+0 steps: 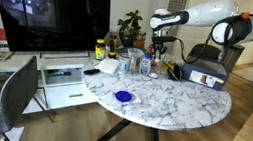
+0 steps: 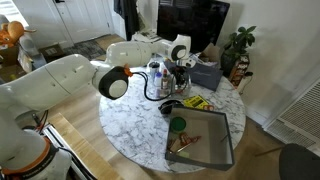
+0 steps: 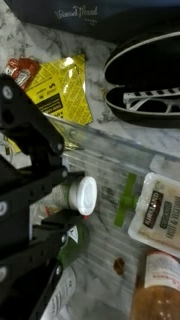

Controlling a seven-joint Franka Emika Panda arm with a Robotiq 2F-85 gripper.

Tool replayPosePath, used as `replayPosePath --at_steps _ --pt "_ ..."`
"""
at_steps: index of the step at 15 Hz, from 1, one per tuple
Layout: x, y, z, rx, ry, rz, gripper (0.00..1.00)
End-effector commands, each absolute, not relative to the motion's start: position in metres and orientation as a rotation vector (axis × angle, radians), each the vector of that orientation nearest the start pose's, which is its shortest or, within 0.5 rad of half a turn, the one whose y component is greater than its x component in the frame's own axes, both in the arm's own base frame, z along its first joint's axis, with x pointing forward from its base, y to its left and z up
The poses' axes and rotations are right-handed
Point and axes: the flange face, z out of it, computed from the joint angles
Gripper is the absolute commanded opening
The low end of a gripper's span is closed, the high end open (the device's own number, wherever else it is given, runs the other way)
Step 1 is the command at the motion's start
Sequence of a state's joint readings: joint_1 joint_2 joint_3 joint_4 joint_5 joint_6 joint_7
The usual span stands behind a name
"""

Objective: Pick up the white container from the clear cup and put it in the clear storage container

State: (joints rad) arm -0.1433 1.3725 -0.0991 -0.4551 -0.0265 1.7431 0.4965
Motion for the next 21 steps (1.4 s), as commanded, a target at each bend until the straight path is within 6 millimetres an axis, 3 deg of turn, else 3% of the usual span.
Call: replayPosePath --at_steps 1,5,8,12,20,21 --pt "0.783 -0.142 0.191 -3.072 1.045 0.131 0.73" --pt "0.782 -0.132 0.225 -3.103 0.907 0.191 0.99" --pt "0.775 -0.129 0.263 -3.121 0.742 0.278 1.00" --pt "0.763 -0.121 0.337 -3.102 0.500 0.320 1.00" --pt "0.740 -0.055 0.462 -3.031 -0.187 0.257 1.00" --pt "0.747 -0.068 0.441 -3.075 -0.056 0.266 1.00"
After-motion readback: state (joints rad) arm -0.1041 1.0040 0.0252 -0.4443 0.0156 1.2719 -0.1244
